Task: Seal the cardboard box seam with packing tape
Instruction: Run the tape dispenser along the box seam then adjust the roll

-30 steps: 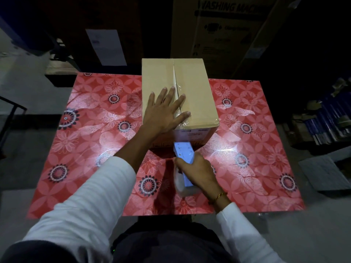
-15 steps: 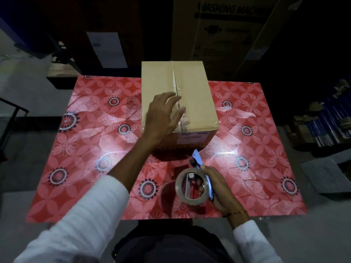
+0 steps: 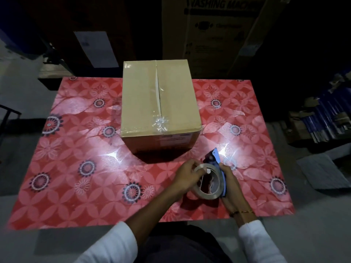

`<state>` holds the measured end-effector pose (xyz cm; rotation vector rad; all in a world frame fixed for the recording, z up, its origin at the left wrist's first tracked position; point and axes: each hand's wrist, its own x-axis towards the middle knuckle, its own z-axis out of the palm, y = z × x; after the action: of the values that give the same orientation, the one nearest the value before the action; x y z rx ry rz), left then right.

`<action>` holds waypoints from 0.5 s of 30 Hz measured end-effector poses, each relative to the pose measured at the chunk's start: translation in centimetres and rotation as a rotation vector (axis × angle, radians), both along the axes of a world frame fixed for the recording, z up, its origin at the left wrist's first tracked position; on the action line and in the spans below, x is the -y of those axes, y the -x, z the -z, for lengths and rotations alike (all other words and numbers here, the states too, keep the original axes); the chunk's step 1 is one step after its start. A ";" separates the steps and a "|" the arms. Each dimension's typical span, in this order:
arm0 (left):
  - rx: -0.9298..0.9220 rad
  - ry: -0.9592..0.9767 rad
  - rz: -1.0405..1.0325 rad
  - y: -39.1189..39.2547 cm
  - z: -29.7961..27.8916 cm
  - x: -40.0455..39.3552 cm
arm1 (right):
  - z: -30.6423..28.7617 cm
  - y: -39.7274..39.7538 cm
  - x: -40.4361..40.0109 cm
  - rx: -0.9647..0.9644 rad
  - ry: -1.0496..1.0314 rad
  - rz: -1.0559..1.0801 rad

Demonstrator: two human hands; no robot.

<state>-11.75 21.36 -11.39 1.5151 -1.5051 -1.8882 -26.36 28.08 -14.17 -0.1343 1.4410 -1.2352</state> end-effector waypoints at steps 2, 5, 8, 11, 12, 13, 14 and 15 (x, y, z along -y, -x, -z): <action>0.030 0.027 -0.014 1.1 0.5 0.2 | -0.4 1.2 0.2 -0.137 -0.017 -0.025; 0.063 0.059 -0.033 2.9 1.5 0.6 | -0.9 2.9 0.2 -0.335 0.018 -0.080; 0.070 0.129 -0.088 5.0 1.9 0.8 | -0.3 4.7 0.6 -0.596 0.063 -0.174; 0.104 0.217 -0.105 6.8 2.8 0.8 | 0.2 6.3 1.5 -0.896 0.010 -0.243; 0.128 0.244 -0.098 7.3 3.2 0.8 | 0.2 6.7 1.8 -0.968 0.001 -0.259; 0.153 0.272 -0.091 7.7 3.5 0.9 | 0.1 7.1 2.0 -1.013 -0.008 -0.283; 0.168 0.298 -0.083 8.0 3.6 0.9 | 0.1 7.5 2.2 -1.046 -0.026 -0.306; 0.179 0.330 -0.072 8.2 3.5 0.9 | 0.2 7.9 2.5 -1.074 -0.035 -0.322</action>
<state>-19.99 20.48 -14.91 1.5880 -1.7122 -1.4091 -34.29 25.63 -14.37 -1.0902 2.2160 -0.8661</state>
